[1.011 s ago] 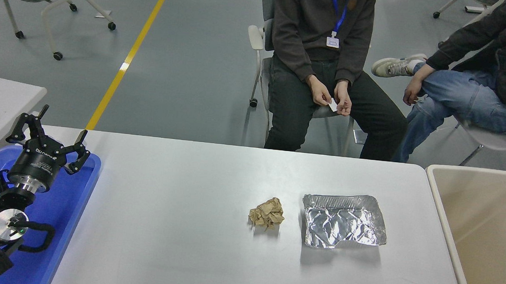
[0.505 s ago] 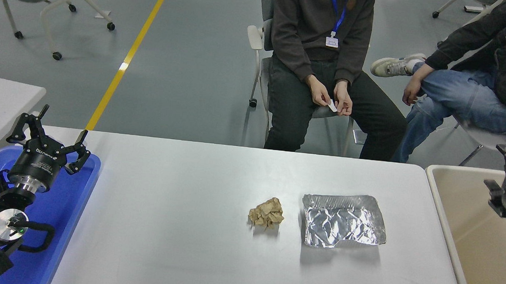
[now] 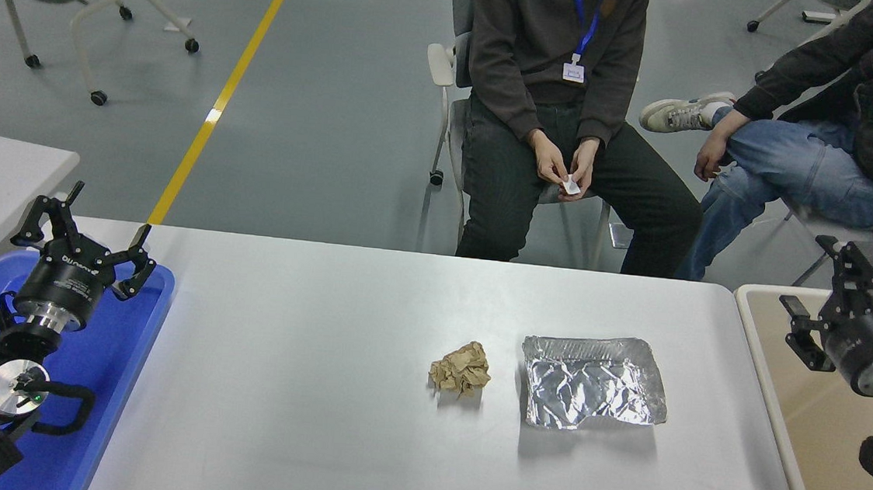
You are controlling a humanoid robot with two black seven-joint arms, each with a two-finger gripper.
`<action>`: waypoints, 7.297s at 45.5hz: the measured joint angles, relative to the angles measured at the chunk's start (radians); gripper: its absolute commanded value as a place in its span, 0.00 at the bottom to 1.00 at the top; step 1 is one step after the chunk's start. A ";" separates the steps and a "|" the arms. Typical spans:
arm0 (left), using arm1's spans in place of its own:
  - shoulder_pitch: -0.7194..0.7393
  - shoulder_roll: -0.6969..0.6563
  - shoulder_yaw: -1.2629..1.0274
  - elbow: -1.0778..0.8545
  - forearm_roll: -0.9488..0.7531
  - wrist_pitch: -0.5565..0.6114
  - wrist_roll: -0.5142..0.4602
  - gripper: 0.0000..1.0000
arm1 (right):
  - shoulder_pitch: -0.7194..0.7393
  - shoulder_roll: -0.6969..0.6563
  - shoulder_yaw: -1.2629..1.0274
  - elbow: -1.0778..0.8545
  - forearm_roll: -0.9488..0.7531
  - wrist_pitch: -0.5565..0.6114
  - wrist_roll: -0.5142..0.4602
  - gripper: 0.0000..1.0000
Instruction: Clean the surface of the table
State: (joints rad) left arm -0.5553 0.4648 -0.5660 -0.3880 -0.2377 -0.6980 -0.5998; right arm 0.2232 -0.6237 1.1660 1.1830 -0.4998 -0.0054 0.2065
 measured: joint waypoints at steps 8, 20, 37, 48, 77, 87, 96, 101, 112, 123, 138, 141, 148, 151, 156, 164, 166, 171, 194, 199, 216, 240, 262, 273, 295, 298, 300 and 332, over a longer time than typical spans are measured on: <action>0.000 0.000 0.000 0.000 0.000 0.000 0.000 1.00 | -0.033 0.050 0.043 0.030 0.012 0.024 0.055 1.00; 0.000 0.000 0.000 0.000 0.000 0.000 0.000 1.00 | -0.031 0.153 0.082 -0.014 0.047 0.084 0.113 1.00; 0.000 0.000 0.000 0.000 0.000 0.000 0.000 1.00 | 0.125 0.317 0.081 -0.303 0.060 0.111 0.206 1.00; 0.000 0.000 0.000 0.000 0.000 0.000 0.000 1.00 | 0.196 0.366 0.073 -0.418 0.062 0.139 0.224 1.00; 0.000 0.000 0.000 0.000 0.000 0.000 0.001 1.00 | 0.244 0.354 -0.011 -0.463 0.077 0.105 0.195 1.00; 0.000 0.000 0.000 0.000 0.000 0.000 0.001 1.00 | 0.249 0.314 -0.073 -0.453 0.088 0.088 0.173 1.00; 0.000 0.000 0.000 0.000 0.000 0.000 0.001 1.00 | 0.252 0.260 -0.141 -0.398 0.090 0.087 0.162 1.00; 0.000 0.000 0.000 0.000 0.000 0.000 0.002 1.00 | 0.273 0.227 -0.195 -0.366 0.083 0.082 0.140 1.00; -0.001 0.000 -0.001 0.000 0.000 0.000 0.002 1.00 | 0.351 0.141 -0.353 -0.323 0.070 0.068 0.042 1.00; -0.001 0.000 -0.002 0.000 0.000 0.000 0.002 1.00 | 0.449 0.008 -0.570 -0.219 0.051 0.079 -0.015 1.00; -0.001 0.000 -0.002 0.000 0.000 0.000 0.002 1.00 | 0.594 -0.136 -0.773 -0.079 -0.047 0.109 -0.061 1.00; -0.001 0.000 -0.002 0.000 0.000 0.000 0.002 1.00 | 0.610 -0.161 -0.786 -0.047 -0.105 0.103 -0.076 1.00; -0.001 0.000 -0.002 0.000 0.000 0.000 0.001 1.00 | 0.632 -0.203 -0.805 0.033 -0.204 0.087 -0.106 1.00; -0.001 0.000 -0.002 0.000 0.000 0.000 0.001 1.00 | 0.638 -0.214 -0.816 0.069 -0.235 0.084 -0.115 1.00; -0.001 0.000 -0.002 0.000 0.000 0.000 0.001 1.00 | 0.649 -0.222 -0.838 0.102 -0.266 0.090 -0.124 1.00; -0.001 0.000 -0.002 0.000 0.000 0.000 0.001 1.00 | 0.706 -0.228 -0.935 0.135 -0.327 0.095 -0.139 1.00; -0.001 0.000 -0.002 0.000 0.000 0.000 0.001 1.00 | 0.729 -0.229 -0.970 0.138 -0.341 0.095 -0.142 1.00; -0.002 0.000 -0.002 0.000 0.001 0.000 0.001 1.00 | 0.786 -0.231 -1.050 0.142 -0.366 0.095 -0.149 1.00; -0.001 0.000 -0.002 0.000 0.000 0.000 0.001 1.00 | 0.930 -0.209 -1.334 0.130 -0.449 0.089 -0.210 1.00; -0.001 0.000 -0.002 0.000 0.000 0.000 0.001 1.00 | 0.930 -0.191 -1.364 0.114 -0.465 0.087 -0.216 1.00; -0.001 0.000 -0.001 0.000 0.000 0.000 0.002 1.00 | 0.895 -0.101 -1.442 -0.022 -0.494 0.072 -0.223 1.00; -0.001 0.000 -0.001 0.000 0.000 0.000 0.002 1.00 | 0.774 0.001 -1.442 -0.135 -0.494 0.027 -0.215 1.00; -0.001 0.000 -0.001 0.000 0.000 0.000 0.002 1.00 | 0.710 0.050 -1.437 -0.199 -0.487 -0.036 -0.212 0.94; -0.001 0.000 -0.001 0.000 0.000 0.000 0.002 1.00 | 0.684 0.074 -1.436 -0.219 -0.484 -0.075 -0.211 0.76; -0.001 0.000 -0.001 0.000 0.000 0.000 0.002 1.00 | 0.659 0.089 -1.455 -0.229 -0.485 -0.125 -0.212 0.00; -0.001 0.000 -0.001 0.000 0.000 0.000 0.002 1.00 | 0.658 0.089 -1.457 -0.230 -0.486 -0.126 -0.212 0.00; -0.001 0.000 -0.001 0.000 0.000 0.000 0.002 1.00 | 0.657 0.090 -1.458 -0.230 -0.486 -0.126 -0.212 0.00; -0.002 0.000 -0.001 0.000 0.000 0.000 0.002 1.00 | 0.741 0.017 -1.445 -0.138 -0.482 -0.111 -0.211 0.00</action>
State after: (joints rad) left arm -0.5568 0.4648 -0.5674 -0.3881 -0.2374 -0.6980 -0.5982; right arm 0.9639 -0.6067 -0.2792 1.0455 -0.9814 -0.1161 -0.0044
